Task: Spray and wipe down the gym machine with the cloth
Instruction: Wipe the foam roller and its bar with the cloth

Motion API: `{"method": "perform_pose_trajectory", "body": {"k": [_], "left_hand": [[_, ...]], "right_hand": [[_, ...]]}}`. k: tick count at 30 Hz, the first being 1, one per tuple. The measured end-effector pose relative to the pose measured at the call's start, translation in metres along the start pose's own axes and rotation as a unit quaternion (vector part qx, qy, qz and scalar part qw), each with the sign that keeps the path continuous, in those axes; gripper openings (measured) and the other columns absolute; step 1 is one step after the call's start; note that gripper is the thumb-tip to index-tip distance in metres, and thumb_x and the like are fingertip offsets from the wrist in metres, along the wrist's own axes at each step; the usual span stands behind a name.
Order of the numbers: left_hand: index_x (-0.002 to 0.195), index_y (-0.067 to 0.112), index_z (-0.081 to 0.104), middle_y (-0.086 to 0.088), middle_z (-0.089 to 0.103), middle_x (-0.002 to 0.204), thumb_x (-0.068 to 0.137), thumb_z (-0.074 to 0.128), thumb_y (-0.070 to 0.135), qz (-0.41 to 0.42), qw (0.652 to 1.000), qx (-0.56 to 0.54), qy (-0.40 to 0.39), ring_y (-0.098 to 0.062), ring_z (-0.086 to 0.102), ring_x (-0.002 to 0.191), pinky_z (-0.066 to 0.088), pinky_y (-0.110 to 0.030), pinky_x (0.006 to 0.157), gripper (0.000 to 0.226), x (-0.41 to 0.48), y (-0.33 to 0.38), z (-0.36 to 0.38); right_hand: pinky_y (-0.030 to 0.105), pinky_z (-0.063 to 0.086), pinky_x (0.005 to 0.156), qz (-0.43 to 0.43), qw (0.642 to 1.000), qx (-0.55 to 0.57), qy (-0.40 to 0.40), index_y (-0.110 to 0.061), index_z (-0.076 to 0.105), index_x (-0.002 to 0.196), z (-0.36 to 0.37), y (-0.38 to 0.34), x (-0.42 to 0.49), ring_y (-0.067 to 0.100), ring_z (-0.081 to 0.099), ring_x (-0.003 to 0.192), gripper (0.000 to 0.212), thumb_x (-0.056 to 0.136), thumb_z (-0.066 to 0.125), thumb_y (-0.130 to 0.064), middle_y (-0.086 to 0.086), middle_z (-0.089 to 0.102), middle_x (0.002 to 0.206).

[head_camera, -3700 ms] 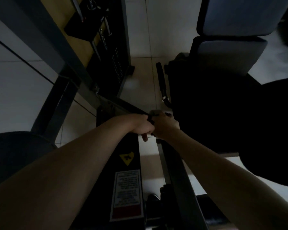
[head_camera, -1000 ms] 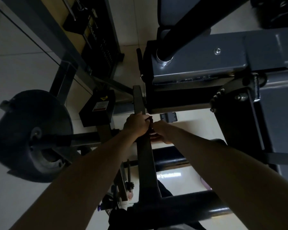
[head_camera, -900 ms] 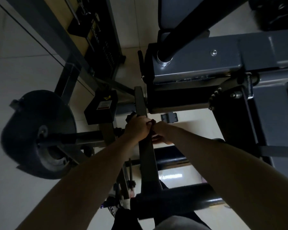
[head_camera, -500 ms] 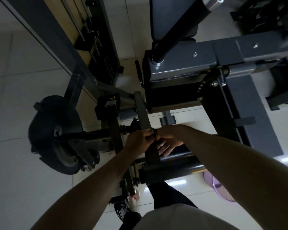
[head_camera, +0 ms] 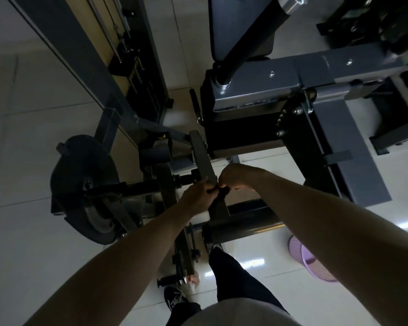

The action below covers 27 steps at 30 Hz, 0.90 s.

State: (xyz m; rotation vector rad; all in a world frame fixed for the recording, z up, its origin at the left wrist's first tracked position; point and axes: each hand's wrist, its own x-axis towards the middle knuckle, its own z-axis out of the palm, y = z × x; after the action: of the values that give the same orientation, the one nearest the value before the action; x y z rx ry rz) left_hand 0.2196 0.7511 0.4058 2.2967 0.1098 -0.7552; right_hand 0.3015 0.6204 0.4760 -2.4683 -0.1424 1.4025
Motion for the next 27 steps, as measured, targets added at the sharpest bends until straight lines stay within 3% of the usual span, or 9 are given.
{"method": "perform_pose_trajectory", "body": {"k": [2,6,9,11,13,16,19,22,27], "left_hand": [[0.141,0.024,0.058,-0.004,0.032,0.163,0.104,0.051,0.039,0.001,0.999,-0.009,-0.042,-0.027,0.037,0.145,0.029,-0.036,0.118,0.041,-0.025,0.009,-0.009],[0.12,0.016,0.067,-0.01,0.064,0.129,0.102,0.056,0.03,-0.018,0.984,-0.125,-0.124,-0.024,0.059,0.12,0.043,-0.039,0.107,0.025,-0.071,0.026,-0.029],[0.109,0.016,0.066,-0.007,0.07,0.103,0.1,0.059,0.025,-0.087,0.935,-0.305,-0.157,-0.017,0.066,0.09,0.056,-0.031,0.079,0.014,-0.094,0.036,-0.043],[0.109,0.014,0.066,-0.004,0.07,0.093,0.102,0.056,0.023,-0.103,0.925,-0.33,-0.16,-0.013,0.067,0.08,0.054,-0.025,0.066,0.015,-0.104,0.043,-0.047],[0.108,0.014,0.067,-0.005,0.069,0.094,0.103,0.054,0.026,-0.113,0.926,-0.33,-0.143,-0.015,0.067,0.083,0.056,-0.029,0.075,0.018,-0.111,0.047,-0.048],[0.116,0.016,0.066,-0.005,0.067,0.107,0.101,0.057,0.031,-0.117,0.938,-0.314,-0.089,-0.017,0.063,0.094,0.054,-0.036,0.088,0.023,-0.121,0.051,-0.05],[0.131,0.02,0.065,0.011,0.064,0.112,0.102,0.058,0.026,-0.027,0.961,-0.272,0.03,-0.003,0.059,0.094,0.045,-0.013,0.071,0.03,-0.138,0.057,-0.046],[0.135,0.017,0.064,0.009,0.063,0.129,0.101,0.059,0.022,0.118,0.967,-0.147,0.172,-0.003,0.056,0.116,0.034,0.001,0.08,0.035,-0.156,0.061,-0.034],[0.136,0.017,0.059,0.007,0.052,0.141,0.1,0.056,0.02,0.273,0.935,0.047,0.222,-0.015,0.054,0.124,0.05,-0.033,0.099,0.036,-0.167,0.065,-0.014]], "right_hand": [[0.033,0.057,0.085,0.017,1.0,-0.007,-0.018,-0.008,0.066,0.115,-0.002,-0.003,-0.009,0.025,0.068,0.099,0.023,0.097,0.063,-0.022,0.011,0.07,0.109],[0.038,0.056,0.088,0.032,0.995,-0.061,-0.078,-0.01,0.061,0.109,0.006,-0.017,-0.042,0.023,0.068,0.092,0.018,0.101,0.056,-0.026,0.01,0.068,0.116],[0.029,0.05,0.068,0.011,0.994,-0.099,-0.048,-0.018,0.061,0.089,0.012,-0.026,-0.07,0.018,0.062,0.079,0.03,0.103,0.05,-0.042,0.002,0.064,0.092],[0.032,0.05,0.08,-0.007,0.988,-0.154,-0.011,-0.012,0.065,0.113,0.019,-0.027,-0.085,0.023,0.065,0.095,0.041,0.102,0.046,-0.047,0.006,0.066,0.104],[0.035,0.047,0.096,-0.003,0.981,-0.19,0.035,-0.009,0.057,0.133,0.026,-0.027,-0.093,0.029,0.059,0.119,0.046,0.103,0.044,-0.042,0.012,0.061,0.132],[0.04,0.049,0.099,0.01,0.981,-0.136,0.139,-0.012,0.056,0.132,0.031,-0.024,-0.109,0.03,0.057,0.12,0.042,0.099,0.047,-0.036,0.014,0.059,0.132],[0.041,0.052,0.09,-0.059,0.967,-0.044,0.244,-0.018,0.065,0.111,0.044,-0.013,-0.123,0.032,0.061,0.111,0.026,0.098,0.047,-0.031,0.013,0.066,0.118],[0.042,0.054,0.082,-0.14,0.911,0.079,0.381,-0.021,0.066,0.104,0.069,0.001,-0.135,0.026,0.064,0.095,0.022,0.098,0.049,-0.033,0.007,0.069,0.101],[0.049,0.046,0.088,-0.199,0.801,0.084,0.558,-0.015,0.066,0.09,0.106,0.028,-0.144,0.021,0.057,0.085,0.033,0.102,0.039,-0.028,0.0,0.063,0.086]]}}
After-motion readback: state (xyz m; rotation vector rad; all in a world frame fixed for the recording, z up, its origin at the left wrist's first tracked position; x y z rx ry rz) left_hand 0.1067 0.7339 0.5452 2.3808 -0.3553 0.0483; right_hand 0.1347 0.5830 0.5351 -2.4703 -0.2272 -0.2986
